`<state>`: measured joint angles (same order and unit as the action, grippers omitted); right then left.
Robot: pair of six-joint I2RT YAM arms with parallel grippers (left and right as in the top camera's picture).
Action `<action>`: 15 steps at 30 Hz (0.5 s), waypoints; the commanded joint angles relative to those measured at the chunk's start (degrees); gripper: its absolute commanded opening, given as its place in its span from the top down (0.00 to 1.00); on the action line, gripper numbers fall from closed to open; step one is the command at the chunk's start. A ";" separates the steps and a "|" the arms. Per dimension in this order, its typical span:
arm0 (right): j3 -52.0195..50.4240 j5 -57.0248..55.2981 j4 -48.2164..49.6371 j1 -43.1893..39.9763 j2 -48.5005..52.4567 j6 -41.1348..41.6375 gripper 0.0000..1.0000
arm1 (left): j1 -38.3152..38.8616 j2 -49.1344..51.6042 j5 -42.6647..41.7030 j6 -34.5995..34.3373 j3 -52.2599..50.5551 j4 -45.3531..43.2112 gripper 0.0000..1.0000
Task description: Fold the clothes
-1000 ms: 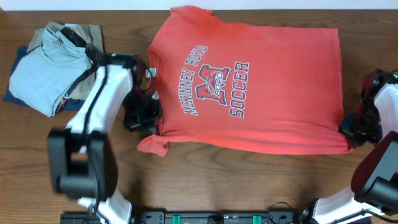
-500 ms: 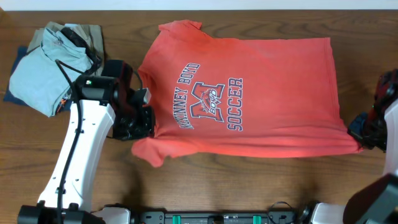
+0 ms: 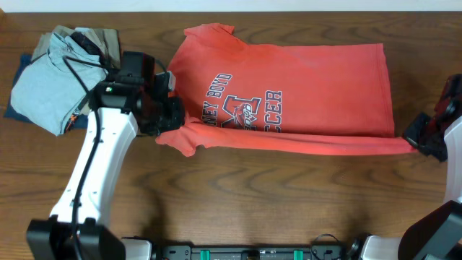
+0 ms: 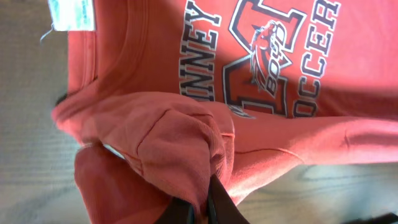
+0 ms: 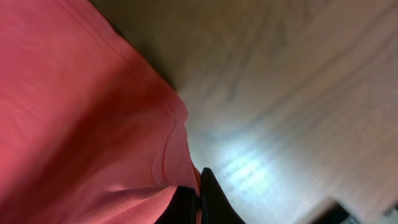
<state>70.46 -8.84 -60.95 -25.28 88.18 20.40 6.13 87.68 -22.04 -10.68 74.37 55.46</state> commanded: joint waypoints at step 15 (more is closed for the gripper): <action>-1.25 6.40 13.84 1.75 3.15 -2.67 0.99 | 0.07 8.44 9.92 -3.61 -0.11 -12.00 0.94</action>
<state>69.65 -2.70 -47.94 -24.67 89.58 18.61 6.13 95.42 -16.23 -12.45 74.37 44.42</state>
